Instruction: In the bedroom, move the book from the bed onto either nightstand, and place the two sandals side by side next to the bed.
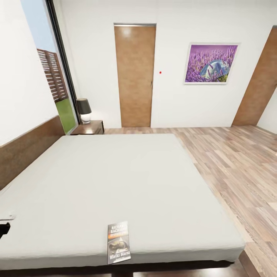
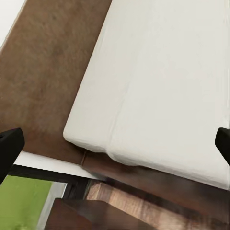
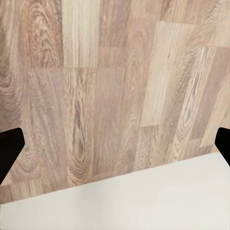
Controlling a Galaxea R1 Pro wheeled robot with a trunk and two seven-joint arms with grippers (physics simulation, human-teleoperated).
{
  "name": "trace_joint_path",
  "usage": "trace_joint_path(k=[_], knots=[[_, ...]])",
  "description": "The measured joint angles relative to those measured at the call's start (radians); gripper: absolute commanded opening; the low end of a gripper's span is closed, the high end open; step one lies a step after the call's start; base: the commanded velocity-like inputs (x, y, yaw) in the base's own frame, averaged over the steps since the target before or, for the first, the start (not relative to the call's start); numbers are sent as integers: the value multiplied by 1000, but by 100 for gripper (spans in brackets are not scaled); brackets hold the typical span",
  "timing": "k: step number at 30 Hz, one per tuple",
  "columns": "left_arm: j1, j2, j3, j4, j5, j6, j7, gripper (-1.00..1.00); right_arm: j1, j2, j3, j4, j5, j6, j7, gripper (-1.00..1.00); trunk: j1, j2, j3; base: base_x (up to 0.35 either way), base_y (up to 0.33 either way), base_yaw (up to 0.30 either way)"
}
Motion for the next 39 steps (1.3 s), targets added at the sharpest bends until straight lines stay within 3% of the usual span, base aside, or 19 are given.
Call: trace_joint_path(k=[1,8,15,18,20,21,26,31,32,36,39], knots=[[1,0,1,0,0,0,-1,100,0,0,0,0,0,0,0,100,-4,7,3,0,0,0],[151,-3,81,-7,0,18,-128,100,-1,4,0,0,0,0,0,100,-31,56,25,0,0,0],[270,-11,97,-7,0,16,-198,100,-1,6,0,-1,0,0,0,100,-58,105,47,0,0,0],[311,-28,98,-3,0,15,-211,100,-1,7,0,-2,0,-1,0,100,-69,126,56,0,0,0],[331,-53,98,-1,-1,14,-216,100,-1,9,0,-7,0,-2,0,100,-77,140,63,0,0,0],[332,-54,98,-1,-2,14,-216,100,-1,9,0,-7,0,-2,0,100,-81,147,66,0,0,0],[364,-145,95,20,-12,11,-213,100,-1,15,0,-28,0,-3,0,100,-100,182,81,0,0,0],[374,-222,72,102,-69,-5,-211,100,-1,19,0,-55,3,-5,-1,100,-104,189,85,0,0,0],[374,-222,72,103,-70,-5,-211,100,-1,19,0,-55,3,-5,-1,100,-104,189,85,0,0,0],[377,-272,42,195,-122,-28,-214,100,-1,26,2,-67,7,-6,-1,100,-104,189,85,0,0,0],[377,-317,-7,304,-140,-69,-215,100,-1,31,3,-72,8,-6,-1,100,-104,189,85,0,0,0]])
